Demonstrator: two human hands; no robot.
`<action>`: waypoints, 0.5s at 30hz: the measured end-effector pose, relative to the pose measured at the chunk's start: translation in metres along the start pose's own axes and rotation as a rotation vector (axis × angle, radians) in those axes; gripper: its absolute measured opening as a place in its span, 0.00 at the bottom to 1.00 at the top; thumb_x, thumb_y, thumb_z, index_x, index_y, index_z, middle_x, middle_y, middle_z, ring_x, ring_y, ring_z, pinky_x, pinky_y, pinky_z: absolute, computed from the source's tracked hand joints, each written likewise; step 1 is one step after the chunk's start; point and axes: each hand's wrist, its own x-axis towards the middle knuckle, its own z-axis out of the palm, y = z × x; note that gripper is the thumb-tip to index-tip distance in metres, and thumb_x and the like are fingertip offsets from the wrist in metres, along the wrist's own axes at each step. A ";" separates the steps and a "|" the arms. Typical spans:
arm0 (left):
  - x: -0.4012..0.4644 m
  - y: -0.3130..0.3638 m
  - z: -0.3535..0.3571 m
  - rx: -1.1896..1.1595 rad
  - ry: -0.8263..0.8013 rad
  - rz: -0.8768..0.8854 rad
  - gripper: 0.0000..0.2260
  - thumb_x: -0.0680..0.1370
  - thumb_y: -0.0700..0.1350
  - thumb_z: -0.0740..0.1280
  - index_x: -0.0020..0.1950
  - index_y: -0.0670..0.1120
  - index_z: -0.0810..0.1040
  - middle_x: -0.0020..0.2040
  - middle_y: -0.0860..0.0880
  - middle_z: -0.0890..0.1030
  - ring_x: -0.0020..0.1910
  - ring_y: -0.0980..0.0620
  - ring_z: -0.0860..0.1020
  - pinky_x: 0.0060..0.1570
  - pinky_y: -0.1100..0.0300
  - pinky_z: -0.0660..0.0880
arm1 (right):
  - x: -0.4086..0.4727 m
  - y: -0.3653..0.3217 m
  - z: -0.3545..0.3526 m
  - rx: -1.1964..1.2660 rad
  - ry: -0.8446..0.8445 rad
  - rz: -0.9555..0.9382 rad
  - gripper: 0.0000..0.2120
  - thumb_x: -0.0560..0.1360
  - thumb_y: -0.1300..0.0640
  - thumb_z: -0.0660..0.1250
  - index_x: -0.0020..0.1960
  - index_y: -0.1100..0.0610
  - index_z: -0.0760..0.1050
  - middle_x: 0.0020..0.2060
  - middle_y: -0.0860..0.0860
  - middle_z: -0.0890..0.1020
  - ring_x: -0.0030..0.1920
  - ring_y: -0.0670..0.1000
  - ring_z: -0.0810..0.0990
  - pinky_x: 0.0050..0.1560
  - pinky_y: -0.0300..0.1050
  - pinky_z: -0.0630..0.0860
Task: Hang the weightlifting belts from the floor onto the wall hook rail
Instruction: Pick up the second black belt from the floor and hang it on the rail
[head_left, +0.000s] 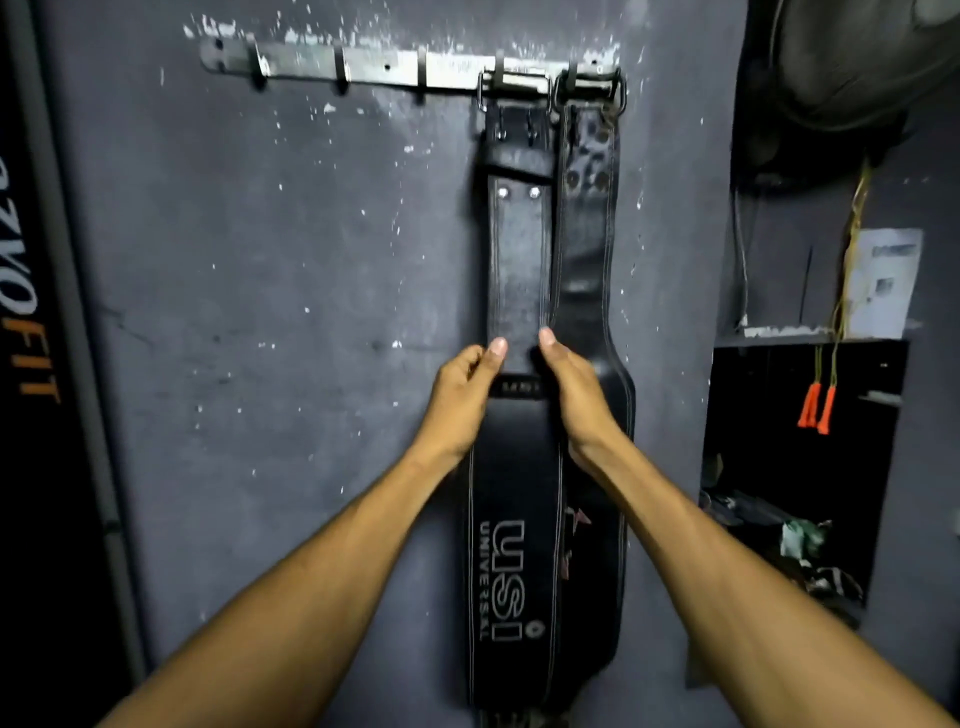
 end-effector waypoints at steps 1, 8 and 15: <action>-0.017 -0.013 0.000 0.000 -0.002 -0.041 0.14 0.82 0.54 0.66 0.52 0.43 0.82 0.50 0.50 0.85 0.52 0.54 0.82 0.58 0.55 0.77 | -0.016 0.011 -0.003 0.009 -0.011 0.045 0.17 0.85 0.52 0.63 0.63 0.64 0.82 0.60 0.59 0.87 0.63 0.53 0.85 0.69 0.47 0.78; -0.063 -0.042 0.002 -0.056 0.130 -0.058 0.11 0.83 0.46 0.67 0.62 0.45 0.83 0.57 0.45 0.87 0.60 0.46 0.85 0.64 0.45 0.80 | -0.058 0.033 0.002 -0.058 0.104 0.072 0.12 0.84 0.56 0.66 0.62 0.60 0.82 0.56 0.57 0.88 0.59 0.58 0.87 0.66 0.61 0.80; -0.156 -0.106 -0.011 0.039 0.045 -0.333 0.21 0.84 0.52 0.63 0.74 0.45 0.68 0.68 0.50 0.79 0.64 0.62 0.79 0.65 0.66 0.74 | -0.144 0.090 -0.009 -0.084 -0.029 0.216 0.17 0.81 0.62 0.70 0.69 0.61 0.77 0.63 0.57 0.85 0.66 0.59 0.83 0.72 0.62 0.75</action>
